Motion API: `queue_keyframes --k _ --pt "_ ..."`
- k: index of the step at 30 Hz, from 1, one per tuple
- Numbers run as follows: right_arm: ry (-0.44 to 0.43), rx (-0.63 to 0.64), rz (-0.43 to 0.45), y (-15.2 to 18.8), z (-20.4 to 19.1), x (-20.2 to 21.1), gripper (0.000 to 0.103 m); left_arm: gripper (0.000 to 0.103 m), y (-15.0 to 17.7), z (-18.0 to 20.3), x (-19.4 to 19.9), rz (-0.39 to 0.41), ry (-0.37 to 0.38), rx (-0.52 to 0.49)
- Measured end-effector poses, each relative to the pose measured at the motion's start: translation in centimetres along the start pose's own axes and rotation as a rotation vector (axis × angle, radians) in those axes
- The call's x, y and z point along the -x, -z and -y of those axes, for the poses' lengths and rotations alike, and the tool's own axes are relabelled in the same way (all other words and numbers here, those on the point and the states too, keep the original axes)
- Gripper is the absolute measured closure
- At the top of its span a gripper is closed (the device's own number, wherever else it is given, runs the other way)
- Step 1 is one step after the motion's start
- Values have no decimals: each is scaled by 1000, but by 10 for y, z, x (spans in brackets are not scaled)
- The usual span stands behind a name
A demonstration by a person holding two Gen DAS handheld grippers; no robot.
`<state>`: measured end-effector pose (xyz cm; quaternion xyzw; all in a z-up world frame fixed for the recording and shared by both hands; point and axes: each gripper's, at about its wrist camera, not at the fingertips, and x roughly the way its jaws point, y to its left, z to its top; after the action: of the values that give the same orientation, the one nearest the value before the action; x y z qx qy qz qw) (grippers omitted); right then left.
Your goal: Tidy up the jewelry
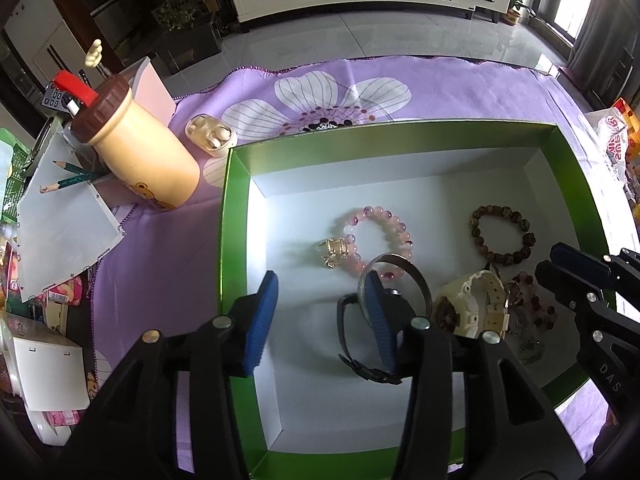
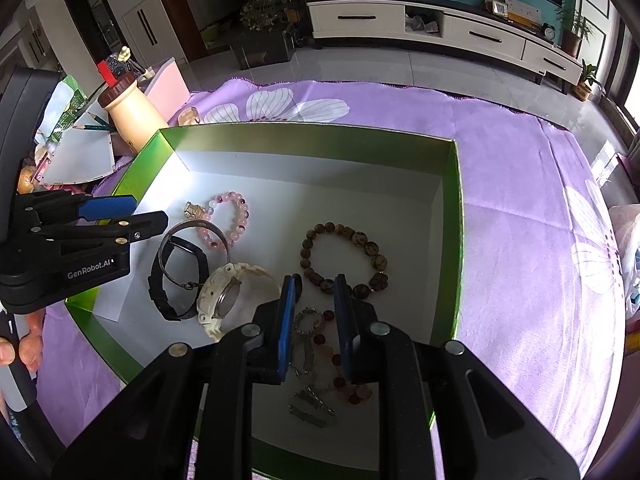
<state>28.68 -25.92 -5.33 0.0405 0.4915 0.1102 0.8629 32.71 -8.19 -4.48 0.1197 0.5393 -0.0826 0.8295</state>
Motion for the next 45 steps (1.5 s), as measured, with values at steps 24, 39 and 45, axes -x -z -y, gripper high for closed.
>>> queue_keyframes --k 24,39,45 --pt "60 -16 76 8 -2 68 21 14 22 -1 74 121 -17 -8" --pt "95 2 85 13 -14 116 1 2 41 -3 130 179 -17 6" --pt "116 6 81 13 -20 131 1 2 44 -5 146 169 13 31"
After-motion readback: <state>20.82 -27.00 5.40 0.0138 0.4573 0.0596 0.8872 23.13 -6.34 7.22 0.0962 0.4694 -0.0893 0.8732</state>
